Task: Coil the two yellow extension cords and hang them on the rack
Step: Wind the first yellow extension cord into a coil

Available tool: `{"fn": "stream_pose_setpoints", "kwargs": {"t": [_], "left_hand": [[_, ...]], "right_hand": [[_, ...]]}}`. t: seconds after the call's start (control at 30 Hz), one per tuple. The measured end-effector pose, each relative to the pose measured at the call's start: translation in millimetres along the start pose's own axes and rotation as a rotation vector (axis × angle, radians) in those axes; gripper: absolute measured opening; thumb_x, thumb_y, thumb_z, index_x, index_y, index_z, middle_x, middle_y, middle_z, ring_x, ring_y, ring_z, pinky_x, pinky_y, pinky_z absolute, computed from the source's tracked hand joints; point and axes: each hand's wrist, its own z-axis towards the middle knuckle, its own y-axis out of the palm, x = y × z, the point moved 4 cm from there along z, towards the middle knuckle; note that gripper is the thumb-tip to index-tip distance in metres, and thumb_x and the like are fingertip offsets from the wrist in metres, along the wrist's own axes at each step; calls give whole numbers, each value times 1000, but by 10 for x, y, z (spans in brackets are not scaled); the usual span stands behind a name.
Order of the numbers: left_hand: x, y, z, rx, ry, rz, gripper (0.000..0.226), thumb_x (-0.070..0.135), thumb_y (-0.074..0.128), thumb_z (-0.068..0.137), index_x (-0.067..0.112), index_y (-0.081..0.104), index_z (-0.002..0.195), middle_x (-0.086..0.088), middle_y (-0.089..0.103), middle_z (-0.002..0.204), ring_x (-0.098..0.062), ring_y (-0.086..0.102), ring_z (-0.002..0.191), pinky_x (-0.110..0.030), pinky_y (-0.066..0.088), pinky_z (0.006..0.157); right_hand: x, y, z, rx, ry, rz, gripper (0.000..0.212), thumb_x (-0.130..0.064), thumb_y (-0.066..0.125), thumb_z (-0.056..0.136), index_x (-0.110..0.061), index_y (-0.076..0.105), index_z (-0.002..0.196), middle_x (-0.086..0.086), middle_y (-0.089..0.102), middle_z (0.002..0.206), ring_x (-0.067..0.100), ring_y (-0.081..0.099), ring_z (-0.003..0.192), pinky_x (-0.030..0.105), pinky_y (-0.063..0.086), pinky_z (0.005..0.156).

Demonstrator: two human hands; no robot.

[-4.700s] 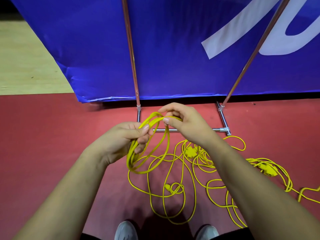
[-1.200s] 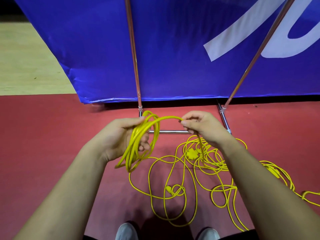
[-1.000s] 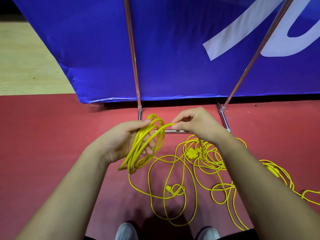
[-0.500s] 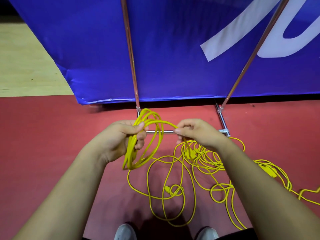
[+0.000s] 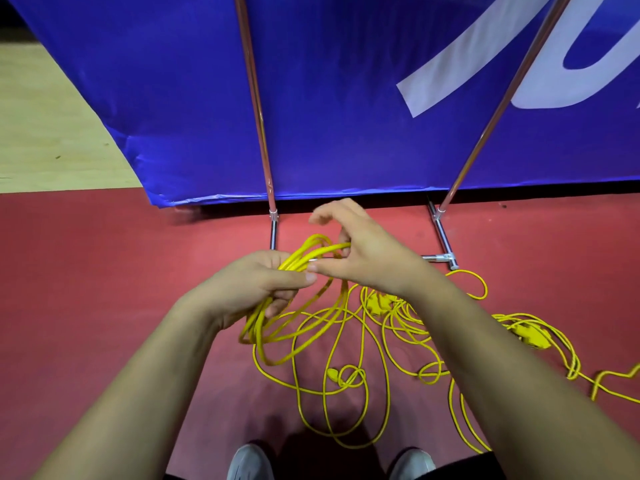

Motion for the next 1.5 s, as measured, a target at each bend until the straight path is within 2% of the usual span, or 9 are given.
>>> {"fn": "stream_pose_setpoints", "kwargs": {"t": [0.1, 0.23, 0.47, 0.73, 0.9, 0.97, 1.1, 1.37, 1.5], "left_hand": [[21, 23, -7, 27, 29, 30, 24, 16, 60, 90, 18, 51, 67, 0, 25, 50, -10, 26, 31, -18, 19, 35], [3, 16, -7, 42, 25, -7, 28, 20, 67, 84, 19, 47, 64, 0, 23, 50, -11, 27, 32, -20, 17, 37], [51, -189, -26, 134, 83, -111, 22, 12, 66, 83, 23, 67, 64, -2, 39, 45, -30, 70, 65, -23, 52, 51], [72, -94, -76, 23, -10, -141, 19, 22, 62, 86, 4, 62, 79, -3, 35, 43, -17, 39, 34, -21, 35, 40], [58, 97, -87, -179, -3, -459, 21, 22, 61, 87, 4, 51, 82, -23, 69, 87, -45, 67, 89, -44, 58, 77], [104, 152, -83, -226, 16, -511, 17, 20, 59, 87, 5, 50, 84, -30, 67, 105, -39, 71, 76, -42, 60, 65], [158, 142, -57, -251, 98, -605, 26, 30, 58, 88, 5, 59, 91, -1, 50, 53, -10, 42, 32, -22, 40, 42], [292, -35, -74, -86, 229, -732, 20, 29, 68, 77, 11, 60, 80, 1, 54, 60, -17, 61, 51, -27, 52, 53], [362, -130, -142, 85, 273, -676, 20, 29, 49, 85, 12, 56, 81, -9, 73, 81, -19, 69, 57, -27, 57, 54]], "right_hand": [[61, 43, -14, -114, -8, -62, 62, -25, 81, 75, -28, 55, 131, -14, 51, 113, -16, 47, 93, 4, 35, 77], [255, 114, -54, -177, 144, -105, 27, -20, 74, 75, -26, 63, 98, -3, 64, 81, 10, 57, 69, 28, 47, 66], [507, -189, -94, -12, 330, 147, 11, -12, 71, 83, -5, 65, 77, -1, 54, 59, 8, 43, 54, 25, 34, 53], [568, -284, -105, 98, 289, 217, 11, -14, 73, 83, -15, 69, 73, -10, 56, 51, 5, 44, 50, 21, 36, 50], [649, -247, -131, 158, 314, 306, 11, -15, 72, 85, -8, 69, 78, -3, 57, 58, 7, 45, 53, 21, 33, 49], [657, -236, -132, 173, 323, 324, 10, -15, 73, 85, -12, 70, 75, -2, 58, 60, 2, 43, 49, 16, 31, 47], [625, -163, -96, 178, 312, 397, 6, -11, 73, 84, -6, 73, 87, 3, 66, 68, -1, 45, 48, 14, 32, 47], [1012, -67, -143, 273, 405, 389, 11, -9, 69, 87, -1, 66, 80, 7, 64, 64, 8, 55, 58, 18, 44, 58], [1314, 144, -285, 122, 537, 251, 12, -12, 66, 90, -10, 66, 78, -14, 49, 45, -1, 35, 44, 19, 26, 46]]}}
